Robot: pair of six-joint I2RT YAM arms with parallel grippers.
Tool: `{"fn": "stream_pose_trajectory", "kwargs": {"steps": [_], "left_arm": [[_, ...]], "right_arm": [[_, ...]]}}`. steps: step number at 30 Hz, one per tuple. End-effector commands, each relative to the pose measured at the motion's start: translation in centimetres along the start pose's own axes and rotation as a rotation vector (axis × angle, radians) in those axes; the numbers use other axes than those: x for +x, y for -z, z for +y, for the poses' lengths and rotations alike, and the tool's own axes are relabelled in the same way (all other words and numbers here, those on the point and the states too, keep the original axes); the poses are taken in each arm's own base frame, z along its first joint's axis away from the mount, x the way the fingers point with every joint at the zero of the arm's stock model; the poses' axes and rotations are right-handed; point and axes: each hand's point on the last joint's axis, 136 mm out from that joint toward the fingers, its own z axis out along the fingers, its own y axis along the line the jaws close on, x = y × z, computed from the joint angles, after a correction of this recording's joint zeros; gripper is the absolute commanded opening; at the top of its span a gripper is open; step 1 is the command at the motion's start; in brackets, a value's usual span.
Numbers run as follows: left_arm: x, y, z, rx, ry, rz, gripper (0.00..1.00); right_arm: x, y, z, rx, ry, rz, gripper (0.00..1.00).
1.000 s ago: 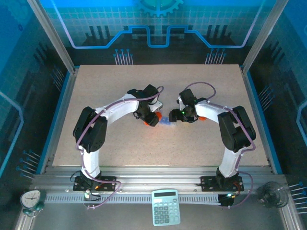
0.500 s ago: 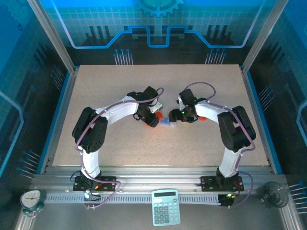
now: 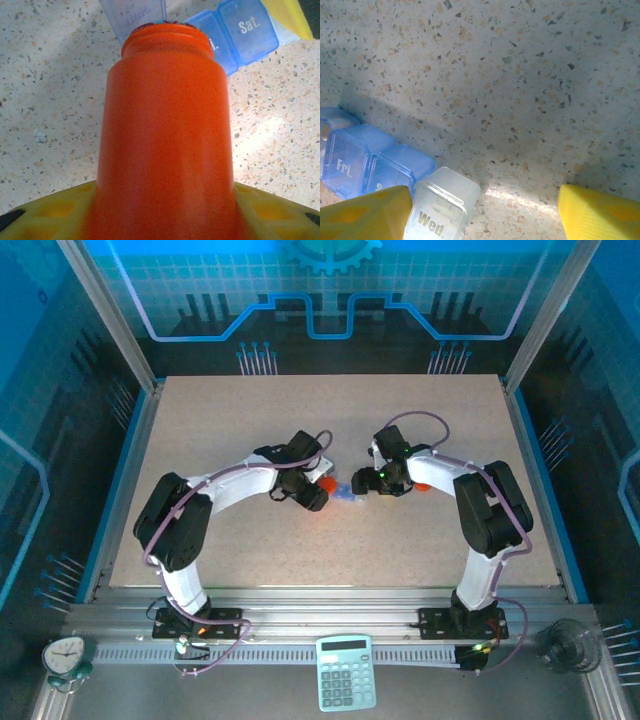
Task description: Sort the pills into containers
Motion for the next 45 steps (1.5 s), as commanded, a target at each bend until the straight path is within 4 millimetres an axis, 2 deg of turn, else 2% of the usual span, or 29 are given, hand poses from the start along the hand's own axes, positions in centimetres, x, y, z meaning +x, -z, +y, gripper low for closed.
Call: {"fn": "stream_pose_trajectory", "kwargs": {"steps": [1,17,23,29,35,40,45], "left_arm": [[-0.8,1.1,-0.6,0.031,0.021,-0.091,0.00],[-2.8,3.1,-1.7,0.102,0.021,-0.435,0.00],[-4.5,5.1,-2.2,0.131,0.015,-0.609,0.00],[-6.7,7.4,-2.9,0.165,0.010,-0.719,0.00],[-9.2,11.2,-3.6,0.190,-0.027,-0.871,0.00],[-11.5,14.7,-4.5,0.212,-0.094,-1.009,0.00],[-13.7,17.8,-5.4,0.233,-0.158,-1.143,0.00]], "right_arm": [[2.7,-1.8,-1.1,0.041,-0.018,0.093,0.78],[2.3,-1.5,-1.0,0.020,-0.025,0.077,0.78],[1.3,-0.5,-0.5,-0.018,-0.038,0.047,0.80],[-1.0,2.7,0.8,-0.076,-0.039,-0.028,0.85],[-3.4,6.7,0.8,-0.119,-0.079,-0.113,0.86],[-4.4,9.4,-1.1,-0.091,-0.121,-0.167,0.86],[-4.2,11.1,-4.1,-0.032,-0.173,-0.185,0.86]]}}
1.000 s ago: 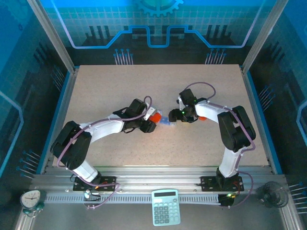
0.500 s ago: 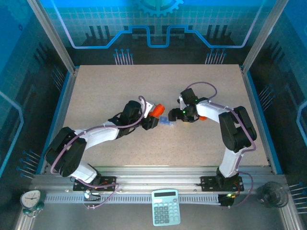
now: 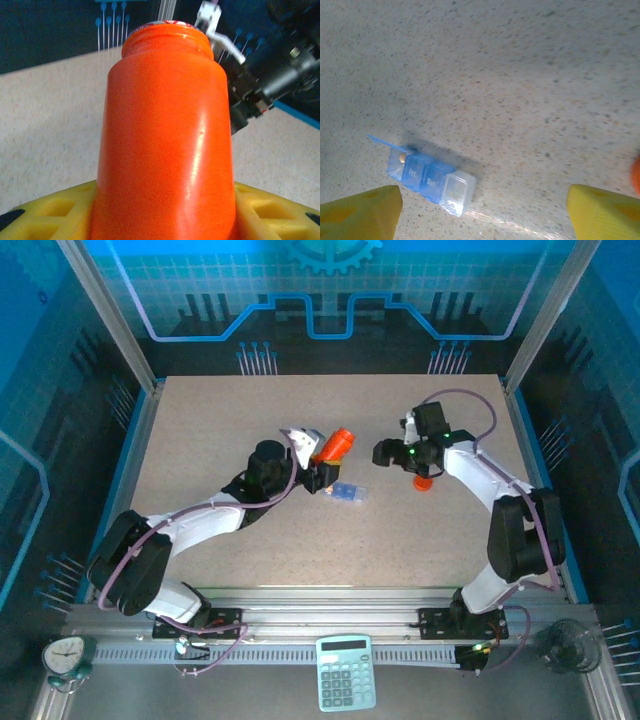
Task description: Sort the pills into containers
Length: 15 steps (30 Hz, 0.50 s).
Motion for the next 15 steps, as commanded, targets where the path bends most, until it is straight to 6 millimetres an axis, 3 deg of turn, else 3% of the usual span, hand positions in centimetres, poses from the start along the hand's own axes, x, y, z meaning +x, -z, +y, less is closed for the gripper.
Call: {"fn": "stream_pose_trajectory", "kwargs": {"steps": [1,8,15], "left_arm": [[-7.2,0.5,-1.9,0.081,-0.103,-0.231,0.00],[-10.8,0.0,-2.7,0.130,-0.175,-0.404,0.00],[-11.9,-1.0,-2.8,0.149,-0.238,-0.461,0.00]], "right_arm": [[0.1,1.9,-2.1,0.060,-0.037,0.005,0.86],[0.2,3.2,-6.7,0.182,-0.090,0.024,0.86],[1.1,2.2,-10.2,0.316,-0.086,0.128,0.86]]}}
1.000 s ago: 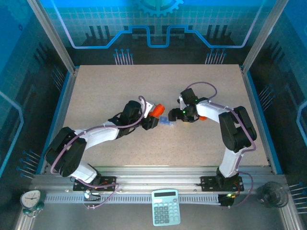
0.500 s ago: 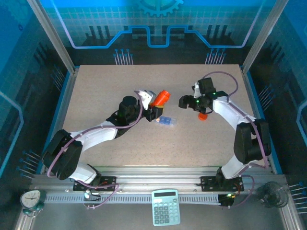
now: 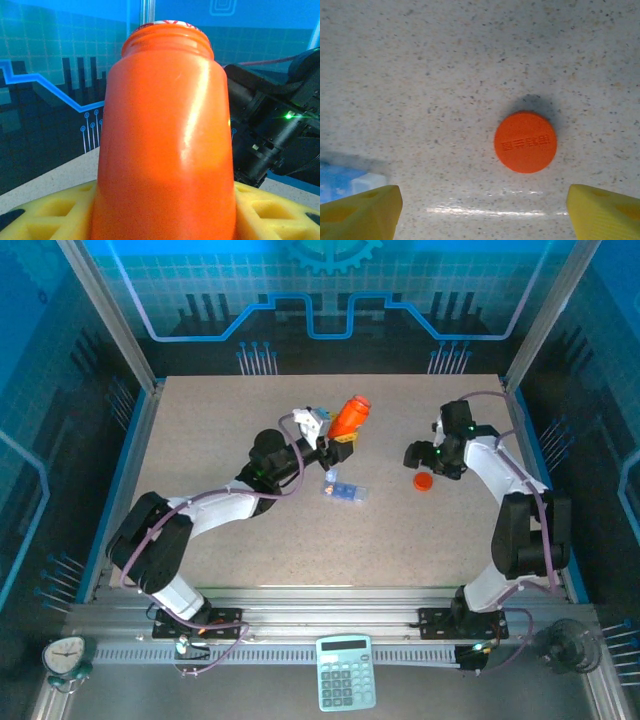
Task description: Sort the pills into containers
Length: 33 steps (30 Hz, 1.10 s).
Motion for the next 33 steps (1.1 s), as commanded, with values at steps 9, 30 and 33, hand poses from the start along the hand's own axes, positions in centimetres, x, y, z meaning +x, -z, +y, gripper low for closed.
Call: {"fn": "stream_pose_trajectory", "kwargs": {"steps": [9,30,33], "left_arm": [[-3.2,-0.5,-0.4,0.040,-0.157,-0.149,0.00],[-2.3,-0.4,-0.9,0.077,-0.162,-0.206,0.00],[-2.1,-0.3,-0.9,0.078,-0.156,-0.204,0.00]], "right_arm": [[1.0,-3.5,-1.5,0.086,0.026,0.144,0.85],[1.2,-6.6,-2.0,0.223,0.080,0.218,0.79],[1.4,-7.1,-1.9,0.223,0.086,0.227,0.76]]}}
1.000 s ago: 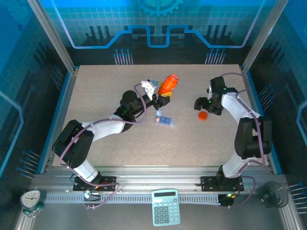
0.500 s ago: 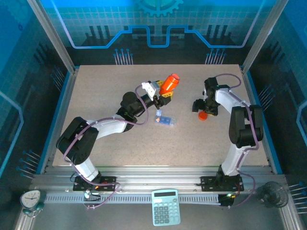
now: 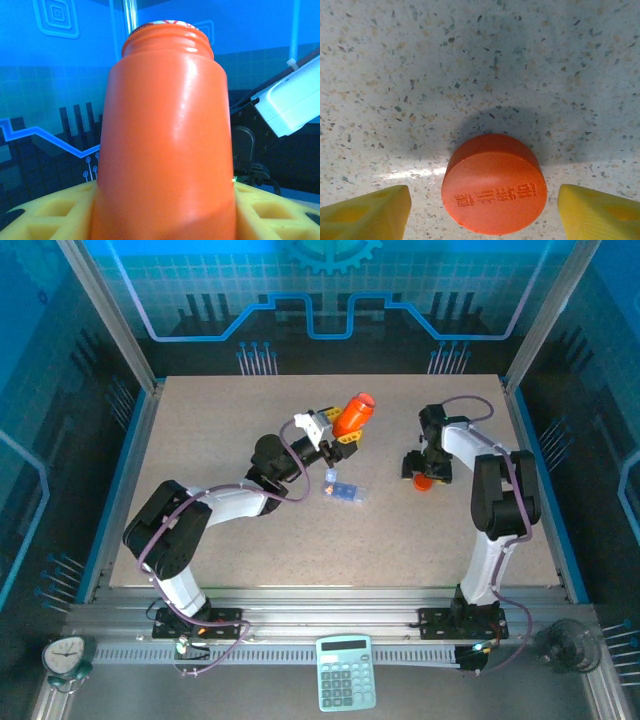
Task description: Sort the pills into containers
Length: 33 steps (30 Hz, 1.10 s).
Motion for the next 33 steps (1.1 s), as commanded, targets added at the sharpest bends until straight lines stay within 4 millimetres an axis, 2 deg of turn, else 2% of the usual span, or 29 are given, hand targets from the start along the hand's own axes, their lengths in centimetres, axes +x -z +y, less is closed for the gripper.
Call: {"fn": "stream_pose_trajectory", "kwargs": {"steps": [1,13,21,28,33], "left_arm": [[-0.8,0.3,-0.2,0.022,-0.014,-0.045,0.00],[-0.2,0.7,-0.3,0.019,0.001,-0.043,0.00],[0.5,1.1,-0.4,0.015,0.017,-0.037,0.00],[1.4,1.4,-0.6,0.020,0.029,-0.016,0.00],[2.4,1.6,-1.0,0.038,0.036,-0.013,0.00]], "right_arm": [[0.1,-0.4,0.5,0.018,0.022,0.020,0.74],[0.4,-1.0,0.5,0.029,0.027,0.029,0.65],[0.6,-0.9,0.5,0.022,0.033,0.026,0.53],[0.2,2.3,1.4,-0.044,0.027,-0.050,0.51],[-0.3,6.0,2.5,-0.112,0.031,-0.110,0.51]]}}
